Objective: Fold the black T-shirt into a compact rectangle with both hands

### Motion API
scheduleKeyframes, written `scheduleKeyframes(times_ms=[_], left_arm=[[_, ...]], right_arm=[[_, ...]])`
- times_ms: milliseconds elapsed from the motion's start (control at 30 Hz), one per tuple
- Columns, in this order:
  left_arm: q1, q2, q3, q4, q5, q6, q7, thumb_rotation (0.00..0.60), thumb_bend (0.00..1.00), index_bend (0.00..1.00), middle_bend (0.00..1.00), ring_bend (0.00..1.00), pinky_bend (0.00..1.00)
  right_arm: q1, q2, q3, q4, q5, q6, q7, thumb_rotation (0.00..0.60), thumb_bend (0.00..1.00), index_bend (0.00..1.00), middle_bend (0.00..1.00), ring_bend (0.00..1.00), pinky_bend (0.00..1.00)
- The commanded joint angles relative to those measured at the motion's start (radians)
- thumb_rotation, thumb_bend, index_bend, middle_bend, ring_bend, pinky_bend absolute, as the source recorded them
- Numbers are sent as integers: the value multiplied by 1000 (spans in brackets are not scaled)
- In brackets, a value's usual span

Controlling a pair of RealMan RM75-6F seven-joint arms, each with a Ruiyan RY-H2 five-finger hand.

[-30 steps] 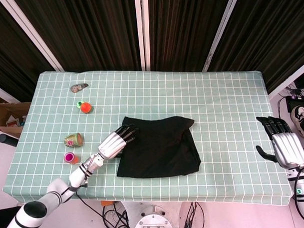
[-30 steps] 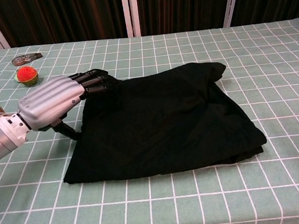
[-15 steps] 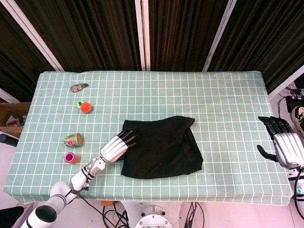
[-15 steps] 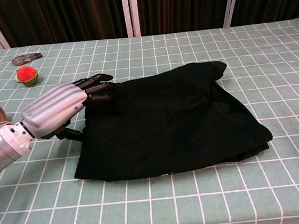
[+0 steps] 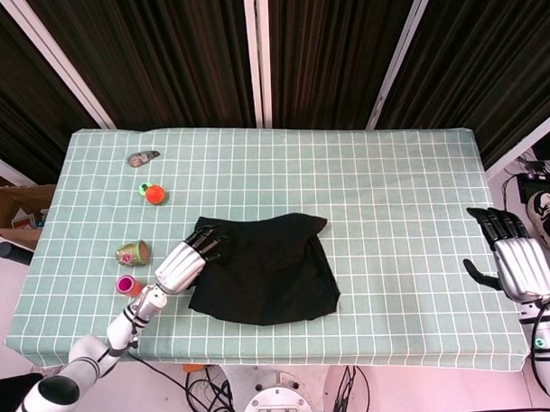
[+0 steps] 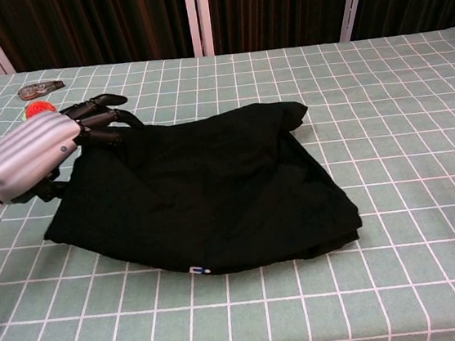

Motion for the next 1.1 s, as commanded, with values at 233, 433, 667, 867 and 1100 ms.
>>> scheduleKeyframes(times_ms=[233,433,667,867,1100], left_arm=[[-15,422,1,-557,-9,-60,312,600,701,529,223,77,166],[-59,607,-34,-889,-28,-160,534,600,709,524,223,77,166],[-101,716,-75,-1092,-51,-258,643,600,709,523,223,77,167],[-172,711,-122,-1153,-118,-427,769,600,709,521,223,77,168],[-250,667,-161,-1205,-215,-604,937,600,710,520,222,77,170]], right_arm=[[-13,-27,-8,36,-15,11,31,600,241,131,162,82,151],[-25,-37,-12,64,-20,23,58,600,241,131,161,81,146],[-42,-37,-13,89,-17,37,88,600,240,131,161,81,145],[-54,-40,-17,112,-20,44,114,600,240,131,160,81,143],[-64,-43,-18,138,-15,44,140,600,237,135,161,81,139]])
